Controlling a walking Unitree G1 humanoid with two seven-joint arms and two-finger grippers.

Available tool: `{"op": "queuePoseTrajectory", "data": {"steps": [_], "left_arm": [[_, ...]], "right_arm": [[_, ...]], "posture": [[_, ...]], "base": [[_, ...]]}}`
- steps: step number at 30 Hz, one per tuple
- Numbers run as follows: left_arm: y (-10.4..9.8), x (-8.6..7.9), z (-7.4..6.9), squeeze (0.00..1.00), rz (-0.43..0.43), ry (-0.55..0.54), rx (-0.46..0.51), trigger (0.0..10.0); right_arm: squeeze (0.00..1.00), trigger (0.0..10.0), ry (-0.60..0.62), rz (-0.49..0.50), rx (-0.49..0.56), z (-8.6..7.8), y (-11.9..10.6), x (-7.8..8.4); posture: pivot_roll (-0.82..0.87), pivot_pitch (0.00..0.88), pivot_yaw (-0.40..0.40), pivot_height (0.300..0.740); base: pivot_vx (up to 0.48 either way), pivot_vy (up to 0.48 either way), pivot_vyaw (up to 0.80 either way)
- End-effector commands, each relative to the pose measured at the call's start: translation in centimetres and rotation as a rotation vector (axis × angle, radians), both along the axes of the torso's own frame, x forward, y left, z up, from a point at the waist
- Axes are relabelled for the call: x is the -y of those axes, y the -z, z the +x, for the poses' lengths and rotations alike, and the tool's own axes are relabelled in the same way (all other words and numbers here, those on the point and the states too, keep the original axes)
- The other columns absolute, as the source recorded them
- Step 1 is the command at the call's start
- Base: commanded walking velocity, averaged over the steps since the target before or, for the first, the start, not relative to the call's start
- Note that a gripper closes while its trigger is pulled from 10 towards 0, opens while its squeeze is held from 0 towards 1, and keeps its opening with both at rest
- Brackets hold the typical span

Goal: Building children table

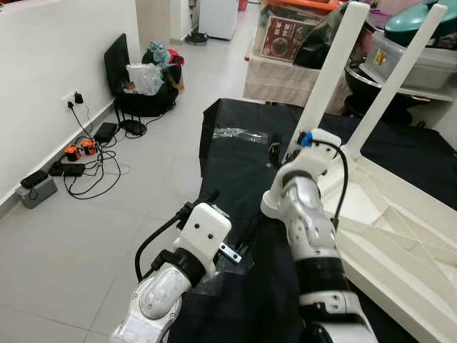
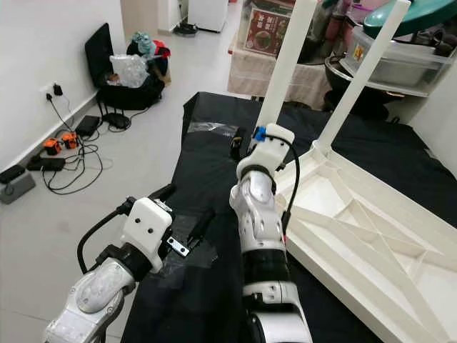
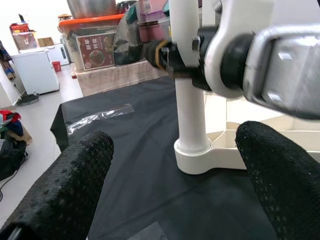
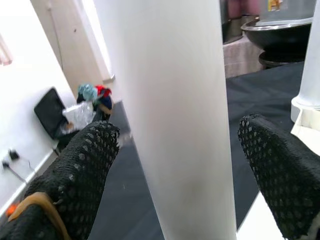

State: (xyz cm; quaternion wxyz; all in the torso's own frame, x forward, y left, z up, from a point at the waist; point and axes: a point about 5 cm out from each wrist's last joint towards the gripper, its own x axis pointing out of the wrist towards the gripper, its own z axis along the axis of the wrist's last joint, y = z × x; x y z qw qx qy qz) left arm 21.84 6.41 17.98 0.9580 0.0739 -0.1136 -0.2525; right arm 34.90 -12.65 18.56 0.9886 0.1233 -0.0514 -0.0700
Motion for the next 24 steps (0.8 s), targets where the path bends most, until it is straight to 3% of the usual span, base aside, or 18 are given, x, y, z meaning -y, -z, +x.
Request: {"op": "queuePoseTrajectory", "data": {"steps": [1, 3, 5, 6, 7, 11, 18, 22, 24], "left_arm": [[0.5, 0.1, 0.1, 0.00, 0.000, -0.005, -0.024, 10.0], [0.6, 0.0, 0.1, 0.00, 0.000, -0.004, -0.032, 10.0], [0.6, 0.0, 0.1, 0.00, 0.000, -0.004, -0.032, 10.0], [0.7, -0.1, 0.2, 0.00, 0.007, -0.003, -0.035, 10.0], [0.7, -0.1, 0.2, 0.00, 0.007, -0.003, -0.035, 10.0], [1.4, -0.6, 0.5, 0.00, 0.017, -0.021, -0.066, 10.0], [2.7, -1.3, 0.6, 0.00, 0.038, -0.075, -0.131, 10.0], [5.3, -2.3, 0.4, 0.00, 0.008, -0.157, -0.285, 10.0], [5.4, -2.3, 0.2, 0.00, -0.017, -0.160, -0.292, 10.0]], "right_arm": [[0.00, 10.0, -0.010, -0.024, 0.022, -0.2, -0.3, 0.1], [0.00, 10.0, -0.065, -0.096, 0.034, -1.4, 0.7, 0.7], [0.00, 10.0, -0.065, -0.096, 0.034, -1.4, 0.7, 0.7], [0.00, 10.0, -0.095, -0.141, 0.047, -2.4, 1.4, 1.3], [0.00, 10.0, -0.095, -0.141, 0.047, -2.4, 1.4, 1.3], [0.00, 10.0, -0.167, -0.208, 0.021, -5.7, 3.6, 2.7], [0.00, 10.0, -0.246, -0.257, -0.007, -7.3, 4.8, 2.0], [0.00, 10.0, -0.302, -0.285, -0.009, -8.2, 5.4, 0.4], [0.00, 10.0, -0.323, -0.289, -0.010, -8.5, 5.6, -0.1]], "posture": [[0.06, 0.000, -0.116, 0.740], [0.05, 0.000, -0.113, 0.740], [0.05, 0.000, -0.113, 0.740], [0.05, 0.000, -0.109, 0.740], [0.05, 0.000, -0.109, 0.740], [0.04, 0.000, -0.098, 0.740], [0.04, 0.000, -0.094, 0.740], [0.04, 0.000, -0.084, 0.740], [0.04, 0.000, -0.084, 0.740]], "base": [[0.000, 0.000, 0.00], [0.000, 0.000, 0.00], [0.000, 0.000, 0.00], [0.000, 0.000, 0.00], [0.000, 0.000, 0.00], [0.000, 0.000, 0.00], [0.000, 0.000, 0.00], [0.000, 0.000, -0.80], [0.000, 0.000, -0.40]]}}
